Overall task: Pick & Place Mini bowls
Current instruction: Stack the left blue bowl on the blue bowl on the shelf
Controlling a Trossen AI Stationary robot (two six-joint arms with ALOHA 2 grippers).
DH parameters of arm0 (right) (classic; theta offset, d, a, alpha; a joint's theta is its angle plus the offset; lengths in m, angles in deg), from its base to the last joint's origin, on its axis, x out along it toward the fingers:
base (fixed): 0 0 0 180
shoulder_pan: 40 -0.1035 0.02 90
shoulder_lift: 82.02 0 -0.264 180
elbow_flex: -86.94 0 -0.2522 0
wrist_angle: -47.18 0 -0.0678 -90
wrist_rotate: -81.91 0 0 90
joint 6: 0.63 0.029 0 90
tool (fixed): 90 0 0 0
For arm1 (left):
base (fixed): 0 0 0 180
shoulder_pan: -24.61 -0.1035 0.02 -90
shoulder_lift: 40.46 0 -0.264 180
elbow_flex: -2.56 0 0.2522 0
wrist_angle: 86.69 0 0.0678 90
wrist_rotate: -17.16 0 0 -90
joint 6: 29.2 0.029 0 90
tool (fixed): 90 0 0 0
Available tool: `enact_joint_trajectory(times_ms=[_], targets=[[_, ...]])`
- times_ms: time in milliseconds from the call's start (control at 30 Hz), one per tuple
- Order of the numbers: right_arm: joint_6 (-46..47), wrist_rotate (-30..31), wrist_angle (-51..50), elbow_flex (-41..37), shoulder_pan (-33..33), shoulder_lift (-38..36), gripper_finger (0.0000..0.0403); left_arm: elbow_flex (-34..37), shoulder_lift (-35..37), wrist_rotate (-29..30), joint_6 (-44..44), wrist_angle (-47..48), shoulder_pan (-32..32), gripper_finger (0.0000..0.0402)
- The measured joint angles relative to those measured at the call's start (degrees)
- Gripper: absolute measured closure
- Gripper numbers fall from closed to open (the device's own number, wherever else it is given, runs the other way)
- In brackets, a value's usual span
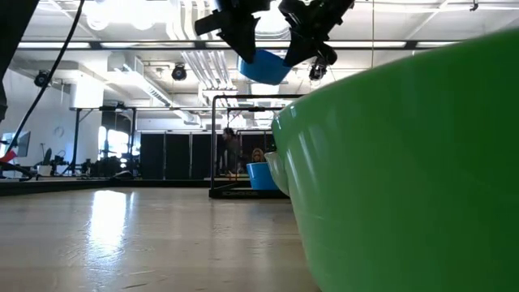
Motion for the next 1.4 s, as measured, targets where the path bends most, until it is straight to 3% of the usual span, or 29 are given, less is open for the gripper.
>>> enact_joint_trajectory(times_ms=[200,533,700,800,1000,1133,1400], targets=[[0.9,0.0,-0.1,0.0,0.5,0.0,0.0395,0.0,0.0,0.8,-1.6,0.3,0.0,0.0328],[-0.1,0.0,-2.1,0.0,4.2,0.0,0.0395,-0.6,0.1,2.0,-9.3,0.9,0.4,0.0324],[-6.0,-0.7,-3.0,0.0,6.0,0.0,0.0395,-1.8,0.2,1.7,-12.5,1.3,1.0,0.0323],[-10.7,-4.6,-4.3,0.0,7.1,0.1,0.0395,-2.3,0.8,1.4,-16.6,1.3,1.0,0.0323],[-6.8,-11.8,-6.3,0.0,8.8,2.1,0.0395,-1.9,4.4,1.5,-29.4,1.4,1.1,0.0323],[-8.1,-12.1,-8.5,0.0,8.4,3.7,0.0395,-1.9,7.7,1.5,-36.4,1.4,1.0,0.0323],[-14.8,-12.6,-12.0,0.0,7.3,7.4,0.0395,-1.9,14.2,1.5,-42.0,1.4,1.1,0.0323]])
